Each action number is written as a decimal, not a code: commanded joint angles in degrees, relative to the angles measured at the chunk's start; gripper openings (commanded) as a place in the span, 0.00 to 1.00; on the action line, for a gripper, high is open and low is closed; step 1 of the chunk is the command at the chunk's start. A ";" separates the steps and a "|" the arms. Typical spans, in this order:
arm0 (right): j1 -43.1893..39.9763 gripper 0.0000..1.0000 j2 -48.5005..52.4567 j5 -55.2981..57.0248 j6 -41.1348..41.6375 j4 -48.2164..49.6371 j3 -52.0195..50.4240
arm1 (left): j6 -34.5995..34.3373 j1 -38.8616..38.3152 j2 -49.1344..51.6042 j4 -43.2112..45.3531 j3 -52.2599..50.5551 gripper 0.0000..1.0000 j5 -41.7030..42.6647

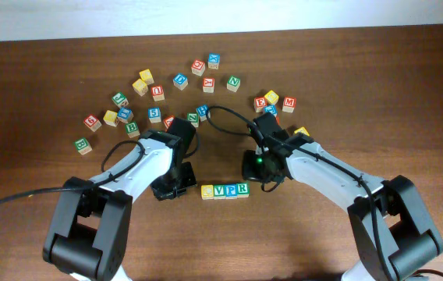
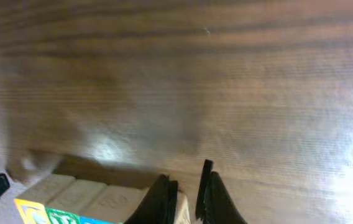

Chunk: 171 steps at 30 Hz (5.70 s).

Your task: Spell out CVPR

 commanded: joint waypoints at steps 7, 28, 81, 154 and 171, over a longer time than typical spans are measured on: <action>1.14 0.04 0.44 -3.67 -6.23 0.92 -0.46 | -0.76 0.13 -1.16 -0.02 -0.17 0.00 -0.39; 2.62 0.04 0.44 -5.31 -6.75 -1.11 -0.48 | -0.76 0.13 -1.16 -0.04 -0.17 0.00 -0.37; -0.81 0.05 1.40 -12.09 -2.40 -6.43 -1.88 | 2.47 -5.99 -1.16 3.87 -0.17 0.00 7.04; -3.19 0.09 1.40 -2.01 -2.40 -10.16 -1.88 | 2.54 -7.54 4.63 3.82 8.68 0.00 4.17; -3.19 0.09 1.40 -2.23 -2.40 -10.14 -1.88 | 4.28 -7.48 4.63 4.09 8.70 0.00 6.86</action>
